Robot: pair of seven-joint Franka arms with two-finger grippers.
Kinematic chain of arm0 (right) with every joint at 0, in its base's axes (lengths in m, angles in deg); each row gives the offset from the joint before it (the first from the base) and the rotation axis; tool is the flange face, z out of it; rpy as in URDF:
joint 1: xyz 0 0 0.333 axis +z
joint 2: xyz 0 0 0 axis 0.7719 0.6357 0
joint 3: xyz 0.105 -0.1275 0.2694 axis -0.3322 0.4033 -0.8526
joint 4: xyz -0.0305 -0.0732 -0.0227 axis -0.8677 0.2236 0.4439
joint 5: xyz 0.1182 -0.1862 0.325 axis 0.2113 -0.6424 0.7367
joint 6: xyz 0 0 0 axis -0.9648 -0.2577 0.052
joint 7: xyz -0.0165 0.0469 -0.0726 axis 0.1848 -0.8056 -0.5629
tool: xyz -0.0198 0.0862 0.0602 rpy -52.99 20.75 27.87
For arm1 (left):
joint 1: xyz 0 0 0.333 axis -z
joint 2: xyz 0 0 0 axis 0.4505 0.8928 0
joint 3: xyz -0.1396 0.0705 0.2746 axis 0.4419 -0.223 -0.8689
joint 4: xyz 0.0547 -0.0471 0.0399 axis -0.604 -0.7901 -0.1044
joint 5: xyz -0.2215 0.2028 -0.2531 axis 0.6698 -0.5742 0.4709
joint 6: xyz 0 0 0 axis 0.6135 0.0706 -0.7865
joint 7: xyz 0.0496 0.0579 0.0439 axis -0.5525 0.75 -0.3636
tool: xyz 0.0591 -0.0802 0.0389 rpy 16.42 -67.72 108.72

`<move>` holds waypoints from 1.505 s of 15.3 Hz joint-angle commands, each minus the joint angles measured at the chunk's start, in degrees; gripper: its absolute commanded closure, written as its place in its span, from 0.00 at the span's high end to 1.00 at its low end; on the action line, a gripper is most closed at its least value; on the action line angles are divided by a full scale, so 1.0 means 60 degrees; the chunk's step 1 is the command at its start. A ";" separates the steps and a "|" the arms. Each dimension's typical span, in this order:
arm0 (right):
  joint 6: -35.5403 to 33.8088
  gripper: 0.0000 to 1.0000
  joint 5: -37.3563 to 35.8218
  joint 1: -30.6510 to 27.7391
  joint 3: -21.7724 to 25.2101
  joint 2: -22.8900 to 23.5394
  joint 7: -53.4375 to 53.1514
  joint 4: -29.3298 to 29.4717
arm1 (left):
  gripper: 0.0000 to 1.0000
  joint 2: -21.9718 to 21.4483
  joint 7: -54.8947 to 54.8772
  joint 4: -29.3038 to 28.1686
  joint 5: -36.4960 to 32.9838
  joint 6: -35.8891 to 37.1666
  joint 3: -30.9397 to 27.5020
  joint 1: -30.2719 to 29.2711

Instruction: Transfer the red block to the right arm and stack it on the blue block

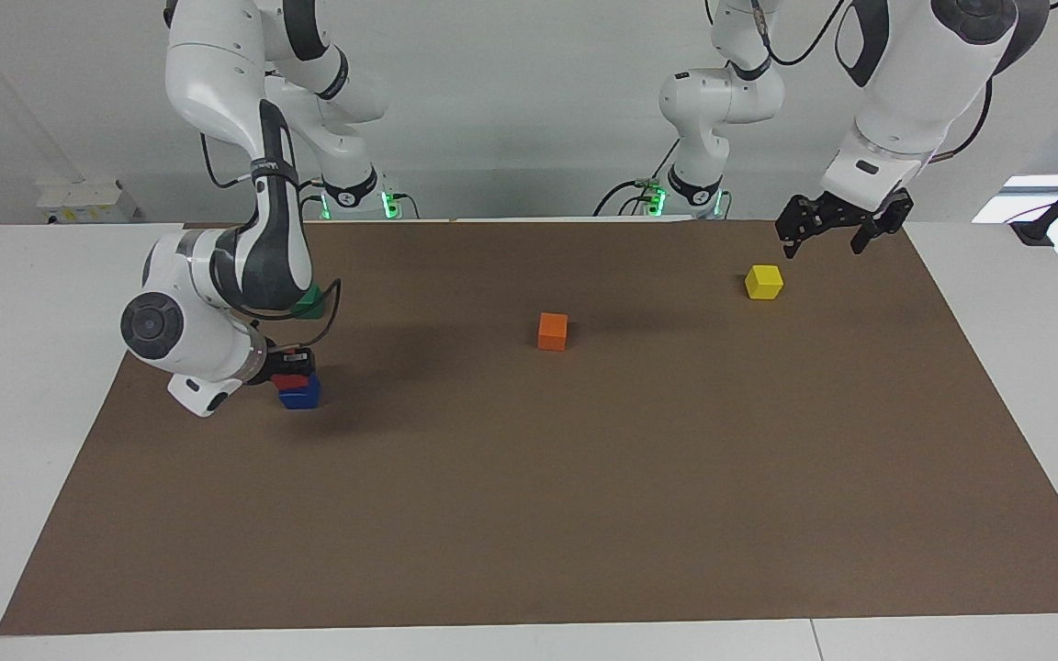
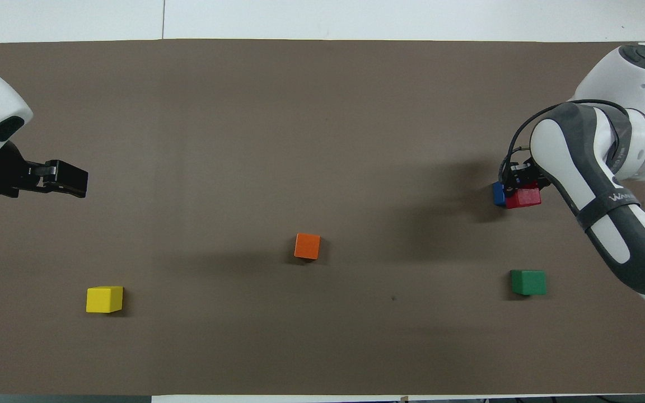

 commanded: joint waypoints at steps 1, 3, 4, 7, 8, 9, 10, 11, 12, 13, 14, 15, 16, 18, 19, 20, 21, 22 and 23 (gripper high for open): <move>0.0138 0.91 0.0217 -0.0087 -0.0046 0.0189 0.0169 0.0084 | 1.00 -0.0071 -0.0042 0.0040 0.0130 0.0179 -0.0082 0.0023; 0.0051 1.00 0.0217 -0.0087 -0.0032 0.0175 0.0154 0.0113 | 1.00 -0.0071 -0.0042 0.0040 0.0130 0.0179 -0.0082 0.0023; -0.0022 1.00 0.0217 -0.0087 -0.0032 0.0175 0.0154 0.0157 | 1.00 -0.0071 -0.0042 0.0040 0.0130 0.0179 -0.0082 0.0023; -0.0374 1.00 0.0159 -0.0073 0.0012 -0.0014 0.0154 0.0332 | 1.00 -0.0071 -0.0042 0.0040 0.0130 0.0179 -0.0082 0.0023; -0.0404 1.00 0.0057 -0.0015 0.0012 -0.0349 0.0125 0.0318 | 1.00 -0.0071 -0.0042 0.0040 0.0130 0.0179 -0.0082 0.0023; -0.0476 1.00 0.0027 0.0059 0.0027 -0.0831 0.0110 0.0304 | 1.00 -0.0071 -0.0042 0.0040 0.0130 0.0179 -0.0082 0.0023; -0.0492 1.00 -0.0017 0.0059 0.0027 -0.1315 0.0125 0.0304 | 1.00 -0.0071 -0.0042 0.0040 0.0130 0.0179 -0.0082 0.0023; -0.0463 1.00 -0.0249 0.0059 0.0027 -0.1798 0.0183 0.0318 | 1.00 -0.0071 -0.0042 0.0040 0.0130 0.0179 -0.0082 0.0023; -0.0376 1.00 -0.0527 0.0059 0.0012 -0.2194 0.0256 0.0347 | 1.00 -0.0071 -0.0042 0.0040 0.0130 0.0179 -0.0082 0.0023; -0.0317 1.00 -0.0747 0.0059 -0.0002 -0.2546 0.0416 0.0406 | 1.00 -0.0071 -0.0042 0.0040 0.0130 0.0179 -0.0082 0.0023; -0.0229 1.00 -0.1025 0.0074 -0.0046 -0.2796 0.0722 0.0595 | 1.00 -0.0071 -0.0042 0.0040 0.0130 0.0179 -0.0082 0.0023; -0.0098 1.00 -0.1187 0.0074 -0.0046 -0.3016 0.1001 0.0771 | 1.00 -0.0071 -0.0042 0.0040 0.0130 0.0179 -0.0082 0.0023; -0.0038 1.00 -0.1203 0.0059 -0.0046 -0.3251 0.1192 0.0888 | 1.00 -0.0071 -0.0042 0.0040 0.0130 0.0179 -0.0082 0.0023; -0.0168 1.00 -0.1028 -0.0043 -0.0046 -0.3661 0.1194 0.0934 | 1.00 -0.0071 -0.0042 0.0040 0.0130 0.0179 -0.0082 0.0023; -0.0329 1.00 -0.1013 -0.0014 -0.0046 -0.3881 0.1107 0.0890 | 1.00 -0.0071 -0.0042 0.0040 0.0130 0.0179 -0.0082 0.0023; -0.0664 1.00 -0.1013 0.0001 -0.0046 -0.4129 0.1048 0.0846 | 1.00 -0.0071 -0.0042 0.0040 0.0130 0.0179 -0.0082 0.0023; -0.1059 1.00 -0.1013 -0.0028 -0.0046 -0.4291 0.0874 0.0846 | 1.00 -0.0071 -0.0042 0.0040 0.0130 0.0179 -0.0082 0.0023; -0.1556 1.00 -0.1013 0.0000 -0.0046 -0.4482 0.0611 0.0846 | 1.00 -0.0071 -0.0042 0.0040 0.0130 0.0179 -0.0082 0.0023; -0.2112 1.00 -0.1013 -0.0014 -0.0046 -0.4629 0.0173 0.0846 | 1.00 -0.0071 -0.0042 0.0040 0.0130 0.0179 -0.0082 0.0023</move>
